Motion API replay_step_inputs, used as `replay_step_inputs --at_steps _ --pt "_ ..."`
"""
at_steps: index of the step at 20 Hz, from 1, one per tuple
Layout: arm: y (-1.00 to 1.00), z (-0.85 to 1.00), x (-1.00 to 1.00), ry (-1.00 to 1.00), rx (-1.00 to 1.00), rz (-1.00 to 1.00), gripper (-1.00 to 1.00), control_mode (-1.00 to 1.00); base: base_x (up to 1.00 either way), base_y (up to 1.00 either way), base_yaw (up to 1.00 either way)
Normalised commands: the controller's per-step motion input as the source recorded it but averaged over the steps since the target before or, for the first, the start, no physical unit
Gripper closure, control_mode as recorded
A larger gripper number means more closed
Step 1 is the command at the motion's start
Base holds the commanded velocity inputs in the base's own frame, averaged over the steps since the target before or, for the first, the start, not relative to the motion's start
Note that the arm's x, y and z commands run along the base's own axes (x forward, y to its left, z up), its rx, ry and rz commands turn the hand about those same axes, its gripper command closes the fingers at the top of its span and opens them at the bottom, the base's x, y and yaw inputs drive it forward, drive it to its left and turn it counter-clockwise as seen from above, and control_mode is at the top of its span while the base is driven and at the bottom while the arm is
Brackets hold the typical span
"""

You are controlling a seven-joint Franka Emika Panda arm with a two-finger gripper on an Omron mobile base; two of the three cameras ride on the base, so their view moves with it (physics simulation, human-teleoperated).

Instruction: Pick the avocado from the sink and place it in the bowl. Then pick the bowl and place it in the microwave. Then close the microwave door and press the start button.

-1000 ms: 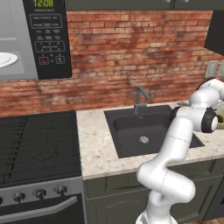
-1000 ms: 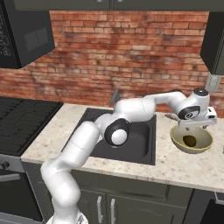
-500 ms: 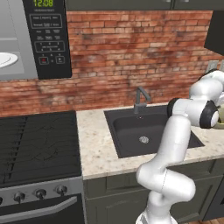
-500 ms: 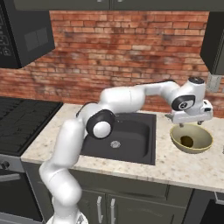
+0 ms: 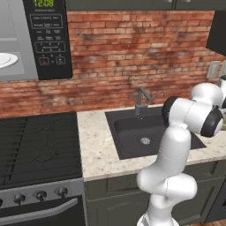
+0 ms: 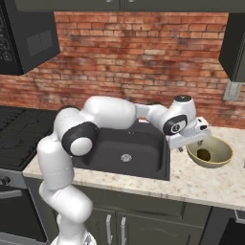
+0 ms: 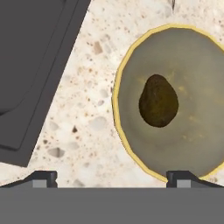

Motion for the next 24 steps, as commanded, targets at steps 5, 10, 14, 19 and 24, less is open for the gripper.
replay_step_inputs --at_steps 5,10,14,19,24 --pt "-0.09 0.0 -0.03 0.0 -0.03 0.08 -1.0 -1.0 0.0 0.0 0.0" --pt "-0.29 0.0 0.0 0.0 -0.02 0.05 -1.0 -1.0 0.0 0.0 0.0" --pt "-0.16 -0.14 0.09 0.07 -0.01 0.06 -1.0 -1.0 0.0 0.0 0.0" --pt "-0.09 -0.12 0.18 0.04 -0.01 0.08 -1.0 -1.0 0.0 0.0 0.0" --pt "-0.02 -0.1 0.26 0.04 -0.03 0.07 -1.0 -1.0 0.0 0.0 0.0"
